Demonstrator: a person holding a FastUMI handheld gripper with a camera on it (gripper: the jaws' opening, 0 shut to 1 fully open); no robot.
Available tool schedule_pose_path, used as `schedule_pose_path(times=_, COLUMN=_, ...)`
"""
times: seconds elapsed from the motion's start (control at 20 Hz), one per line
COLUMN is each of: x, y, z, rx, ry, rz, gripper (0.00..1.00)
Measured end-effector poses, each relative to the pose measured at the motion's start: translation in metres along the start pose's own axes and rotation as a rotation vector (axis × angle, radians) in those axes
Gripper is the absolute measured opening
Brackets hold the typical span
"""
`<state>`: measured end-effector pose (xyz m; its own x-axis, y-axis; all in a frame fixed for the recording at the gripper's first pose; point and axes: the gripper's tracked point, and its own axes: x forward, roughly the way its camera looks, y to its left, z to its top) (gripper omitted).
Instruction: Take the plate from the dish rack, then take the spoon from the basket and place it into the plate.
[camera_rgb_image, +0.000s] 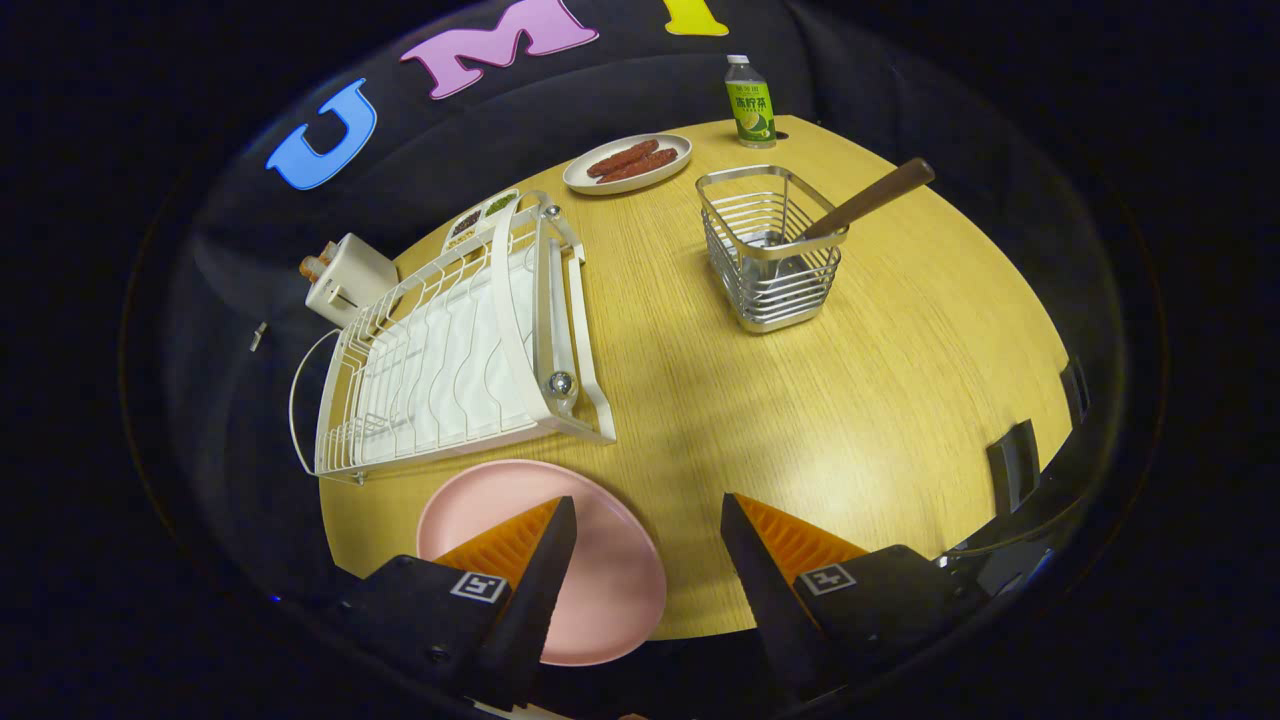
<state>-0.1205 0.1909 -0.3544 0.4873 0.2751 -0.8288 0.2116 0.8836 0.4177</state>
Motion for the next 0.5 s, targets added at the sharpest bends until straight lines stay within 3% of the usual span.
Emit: schedule_pose_path(times=0.5, x=-0.085, y=-0.009, z=0.104, rx=-0.175, ry=-0.319, rz=0.051, gripper=0.94)
